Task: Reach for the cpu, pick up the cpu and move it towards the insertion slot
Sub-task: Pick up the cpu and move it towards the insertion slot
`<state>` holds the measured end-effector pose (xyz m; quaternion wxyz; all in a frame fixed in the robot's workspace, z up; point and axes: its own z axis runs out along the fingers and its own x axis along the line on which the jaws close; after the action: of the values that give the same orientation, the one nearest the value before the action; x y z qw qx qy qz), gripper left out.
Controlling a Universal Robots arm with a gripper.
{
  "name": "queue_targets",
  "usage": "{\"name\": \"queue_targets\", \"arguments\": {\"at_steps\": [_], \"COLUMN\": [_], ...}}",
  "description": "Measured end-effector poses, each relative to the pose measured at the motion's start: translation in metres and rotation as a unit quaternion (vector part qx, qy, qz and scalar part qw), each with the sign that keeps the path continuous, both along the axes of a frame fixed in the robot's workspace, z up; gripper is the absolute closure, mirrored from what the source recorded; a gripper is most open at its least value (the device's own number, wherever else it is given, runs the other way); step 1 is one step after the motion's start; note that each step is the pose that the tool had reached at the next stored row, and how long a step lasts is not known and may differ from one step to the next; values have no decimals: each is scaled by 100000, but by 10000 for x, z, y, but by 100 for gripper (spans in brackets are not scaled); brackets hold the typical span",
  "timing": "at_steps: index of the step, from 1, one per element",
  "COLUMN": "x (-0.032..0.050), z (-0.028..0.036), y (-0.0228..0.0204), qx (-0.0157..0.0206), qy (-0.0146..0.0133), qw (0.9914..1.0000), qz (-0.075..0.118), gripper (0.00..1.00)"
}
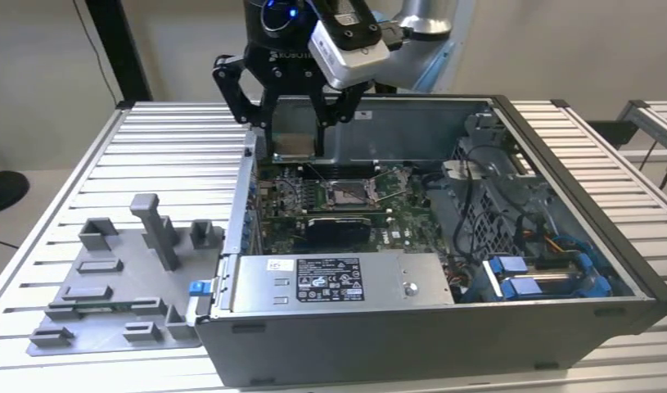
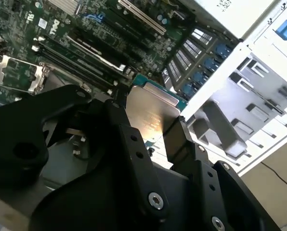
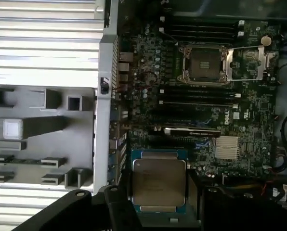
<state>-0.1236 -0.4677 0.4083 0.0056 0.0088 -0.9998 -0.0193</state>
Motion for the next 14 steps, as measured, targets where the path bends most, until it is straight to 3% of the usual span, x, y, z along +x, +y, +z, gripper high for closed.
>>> {"name": "queue_targets", "arguments": {"at_steps": [8, 14], "x": [306, 492], "z": [0, 0], "y": [0, 0], "qx": [-2, 1], "qy": [17, 16], "qw": [100000, 100000], "qz": [0, 2], "gripper": [100, 100]}}
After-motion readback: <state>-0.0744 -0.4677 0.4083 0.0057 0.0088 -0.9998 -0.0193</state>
